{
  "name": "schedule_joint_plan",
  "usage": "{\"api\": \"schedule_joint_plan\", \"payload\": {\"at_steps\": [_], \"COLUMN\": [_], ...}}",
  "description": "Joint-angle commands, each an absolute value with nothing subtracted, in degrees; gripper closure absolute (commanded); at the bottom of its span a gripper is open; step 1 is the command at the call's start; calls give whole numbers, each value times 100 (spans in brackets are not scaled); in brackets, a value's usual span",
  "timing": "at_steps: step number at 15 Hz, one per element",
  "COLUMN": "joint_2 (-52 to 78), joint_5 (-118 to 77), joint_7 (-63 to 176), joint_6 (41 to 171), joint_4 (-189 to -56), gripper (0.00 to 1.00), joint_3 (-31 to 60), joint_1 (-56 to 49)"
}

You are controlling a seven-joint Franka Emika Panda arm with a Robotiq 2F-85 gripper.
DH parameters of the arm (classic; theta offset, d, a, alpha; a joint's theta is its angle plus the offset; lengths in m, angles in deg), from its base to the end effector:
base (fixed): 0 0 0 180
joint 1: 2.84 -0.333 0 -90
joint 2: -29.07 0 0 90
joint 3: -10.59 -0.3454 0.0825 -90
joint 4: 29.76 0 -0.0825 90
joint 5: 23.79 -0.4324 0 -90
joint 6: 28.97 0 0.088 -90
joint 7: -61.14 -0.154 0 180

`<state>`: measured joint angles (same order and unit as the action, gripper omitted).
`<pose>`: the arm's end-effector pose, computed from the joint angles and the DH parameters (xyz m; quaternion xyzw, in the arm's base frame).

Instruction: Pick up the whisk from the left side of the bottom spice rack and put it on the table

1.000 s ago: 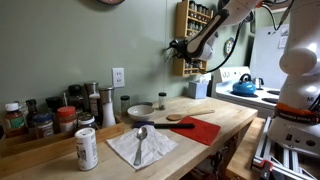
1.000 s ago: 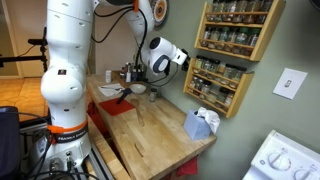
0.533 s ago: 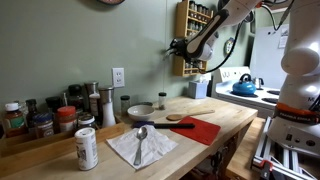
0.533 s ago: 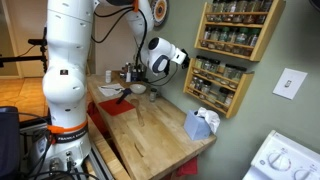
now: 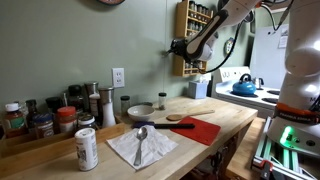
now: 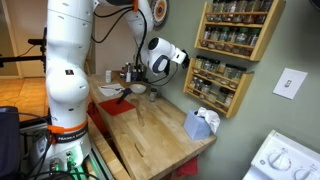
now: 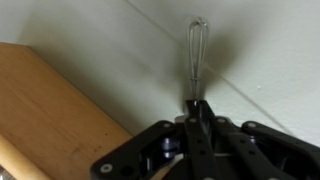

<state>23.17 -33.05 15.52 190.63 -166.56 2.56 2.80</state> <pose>0.6140 -0.0029 0.4238 -0.6939 0.3669 -0.5645 0.2555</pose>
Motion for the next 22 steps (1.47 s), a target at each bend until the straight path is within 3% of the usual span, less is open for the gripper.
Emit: {"api": "schedule_joint_plan", "payload": {"at_steps": [1,22], "joint_2": [2347,2719], "joint_5": [-3348,-4249], "joint_7": [1566,2579], "joint_6": [19085,19020], "joint_4": [-16742,-17074], "gripper": [98,98], "joint_3": [263,507], "joint_1": [211,-364]}}
